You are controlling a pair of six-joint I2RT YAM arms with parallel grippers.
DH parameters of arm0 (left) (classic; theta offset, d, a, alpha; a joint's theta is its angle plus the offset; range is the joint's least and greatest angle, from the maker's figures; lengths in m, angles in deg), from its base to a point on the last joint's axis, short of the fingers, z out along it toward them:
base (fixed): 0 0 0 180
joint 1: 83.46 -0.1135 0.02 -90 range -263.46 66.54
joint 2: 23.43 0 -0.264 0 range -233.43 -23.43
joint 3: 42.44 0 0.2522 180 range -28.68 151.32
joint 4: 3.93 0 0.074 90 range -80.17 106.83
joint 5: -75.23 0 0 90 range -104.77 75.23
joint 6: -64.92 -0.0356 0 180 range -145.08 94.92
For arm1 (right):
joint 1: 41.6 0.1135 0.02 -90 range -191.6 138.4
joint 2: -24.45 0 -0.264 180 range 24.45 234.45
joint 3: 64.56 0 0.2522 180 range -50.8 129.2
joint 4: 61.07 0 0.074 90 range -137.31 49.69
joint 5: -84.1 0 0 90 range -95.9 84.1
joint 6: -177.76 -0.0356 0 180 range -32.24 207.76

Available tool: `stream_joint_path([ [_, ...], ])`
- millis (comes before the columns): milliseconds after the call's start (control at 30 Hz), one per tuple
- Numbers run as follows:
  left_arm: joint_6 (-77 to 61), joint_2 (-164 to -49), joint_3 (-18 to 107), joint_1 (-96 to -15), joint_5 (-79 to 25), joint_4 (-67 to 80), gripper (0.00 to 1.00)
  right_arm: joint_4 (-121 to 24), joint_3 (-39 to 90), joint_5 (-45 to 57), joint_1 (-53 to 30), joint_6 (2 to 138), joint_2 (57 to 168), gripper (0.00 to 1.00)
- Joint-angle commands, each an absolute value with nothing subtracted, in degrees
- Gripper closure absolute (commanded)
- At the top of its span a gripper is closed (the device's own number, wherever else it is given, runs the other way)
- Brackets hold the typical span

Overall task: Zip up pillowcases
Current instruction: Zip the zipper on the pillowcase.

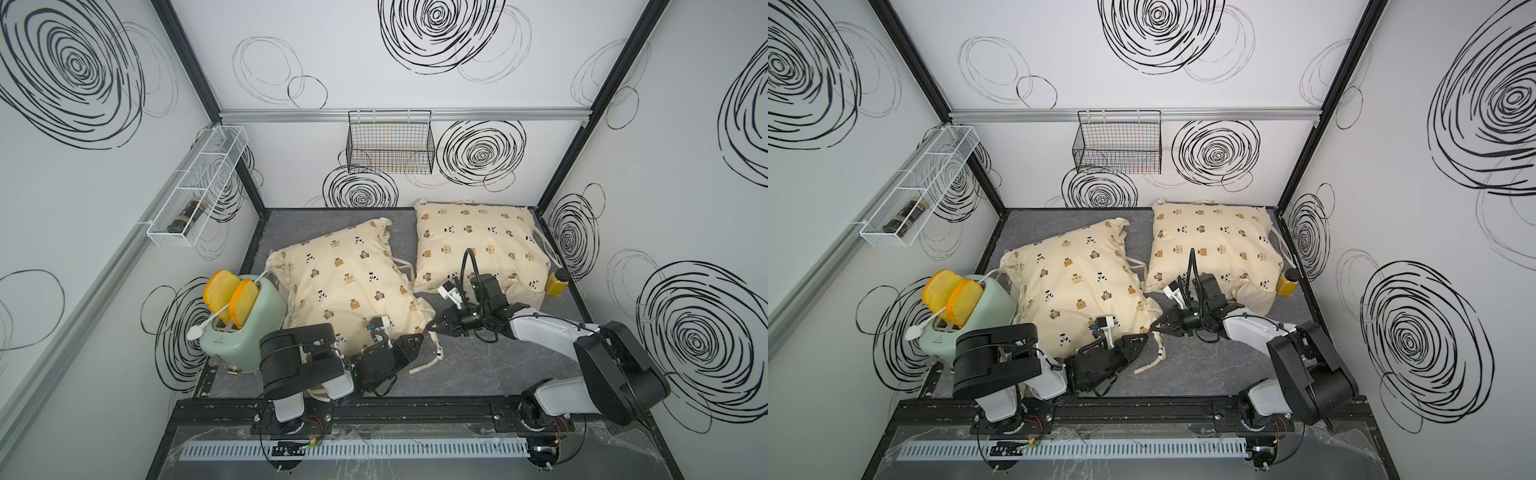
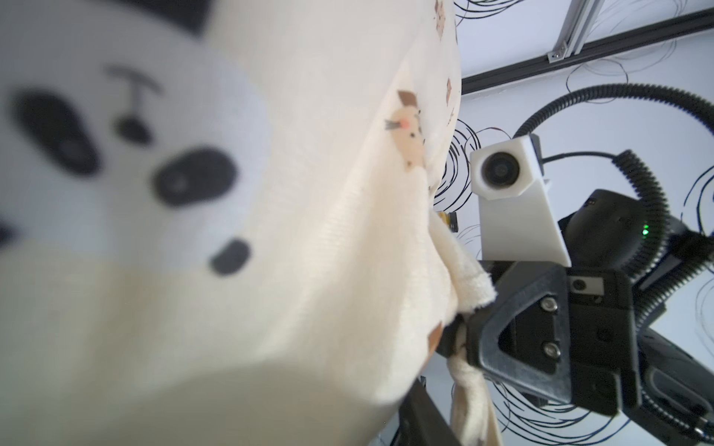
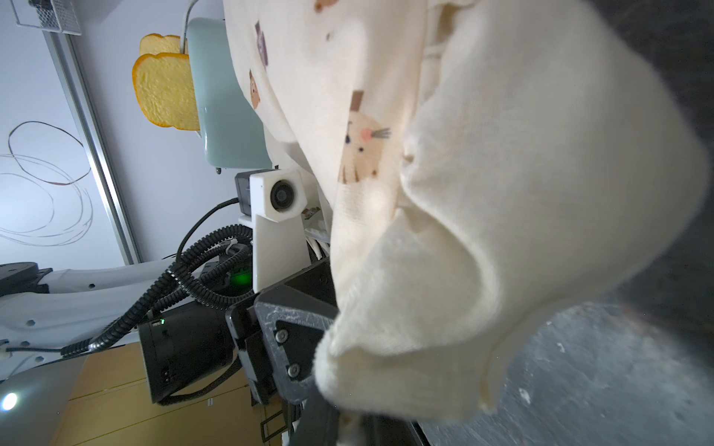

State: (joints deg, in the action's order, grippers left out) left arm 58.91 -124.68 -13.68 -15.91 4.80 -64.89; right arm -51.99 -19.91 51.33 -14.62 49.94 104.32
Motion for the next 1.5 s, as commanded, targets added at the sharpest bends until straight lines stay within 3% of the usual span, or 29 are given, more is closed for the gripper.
stream_joint_path([
  [0,58.85,-125.66,-13.69,-16.40,6.03,-69.64,0.66,-53.26,-20.74,53.33,-14.24,48.94,103.38,1.00],
  [633,57.72,-125.15,-15.79,-16.35,6.81,-72.34,1.00,-54.42,-20.70,53.69,-14.35,48.18,104.74,1.00],
  [1100,60.71,-127.18,-18.42,-14.25,7.46,-76.13,1.00,-54.65,-20.78,52.46,-16.92,48.51,105.13,1.00],
  [1467,64.43,-127.72,-24.50,-12.28,10.07,-80.75,1.00,-46.84,-16.50,51.39,-22.25,55.86,108.19,1.00],
])
